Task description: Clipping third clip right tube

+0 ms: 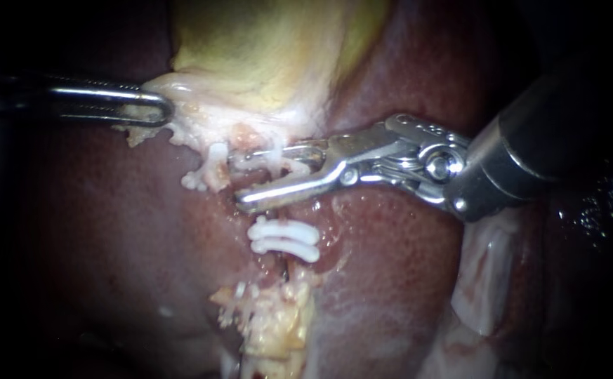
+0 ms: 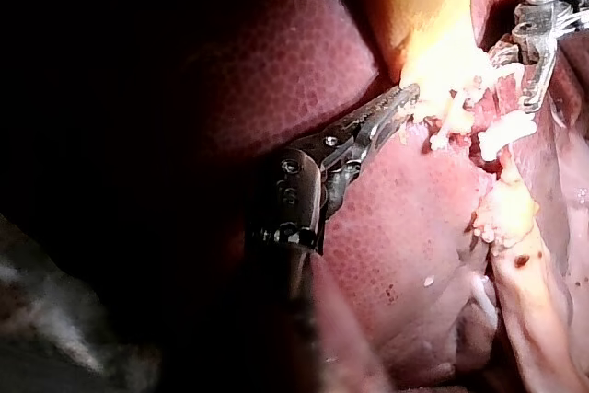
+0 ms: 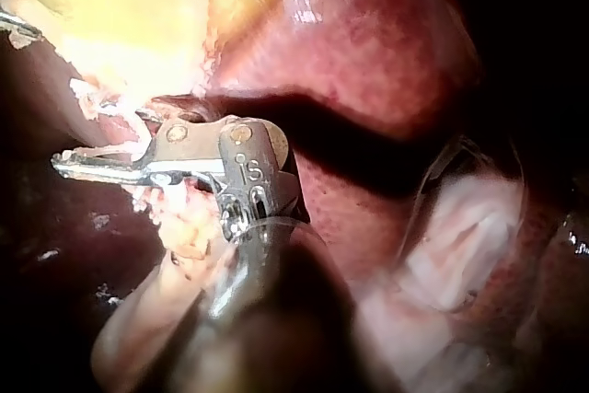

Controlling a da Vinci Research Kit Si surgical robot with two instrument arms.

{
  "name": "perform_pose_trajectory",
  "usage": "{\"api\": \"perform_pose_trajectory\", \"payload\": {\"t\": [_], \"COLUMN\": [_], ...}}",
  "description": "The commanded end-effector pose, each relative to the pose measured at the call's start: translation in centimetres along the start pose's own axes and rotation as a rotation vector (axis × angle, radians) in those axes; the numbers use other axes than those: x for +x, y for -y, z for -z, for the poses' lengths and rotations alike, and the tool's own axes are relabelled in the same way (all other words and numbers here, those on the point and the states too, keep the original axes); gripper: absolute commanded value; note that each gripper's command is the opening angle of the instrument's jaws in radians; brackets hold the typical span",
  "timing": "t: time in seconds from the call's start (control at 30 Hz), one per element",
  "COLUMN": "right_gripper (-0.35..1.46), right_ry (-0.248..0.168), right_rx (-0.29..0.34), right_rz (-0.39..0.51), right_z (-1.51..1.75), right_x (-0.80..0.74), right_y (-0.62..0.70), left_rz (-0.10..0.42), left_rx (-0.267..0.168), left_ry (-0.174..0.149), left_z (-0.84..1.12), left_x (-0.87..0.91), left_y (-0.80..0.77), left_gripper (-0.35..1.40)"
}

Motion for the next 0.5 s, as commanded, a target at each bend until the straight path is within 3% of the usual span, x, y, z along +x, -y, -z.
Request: {"api": "perform_pose_trajectory", "payload": {"t": [0.03,0.27,0.5], "right_gripper": [0.39,0.21,-0.17], "right_ry": [0.000,-0.010,-0.035], "right_rx": [-0.001,-0.023,-0.070], "right_rz": [0.000,0.001,-0.033], "right_z": [0.00,0.00,0.03], "right_x": [0.00,0.00,0.00], "right_y": [0.00,0.00,0.01], "left_rz": [0.000,0.000,0.000], "left_rx": [0.000,0.000,0.000], "left_ry": [0.000,0.000,0.000], "left_z": [0.00,0.00,0.00], "left_x": [0.00,0.00,0.00], "left_y": [0.00,0.00,0.00], "left_gripper": [-0.35,-0.35,-0.35]}}
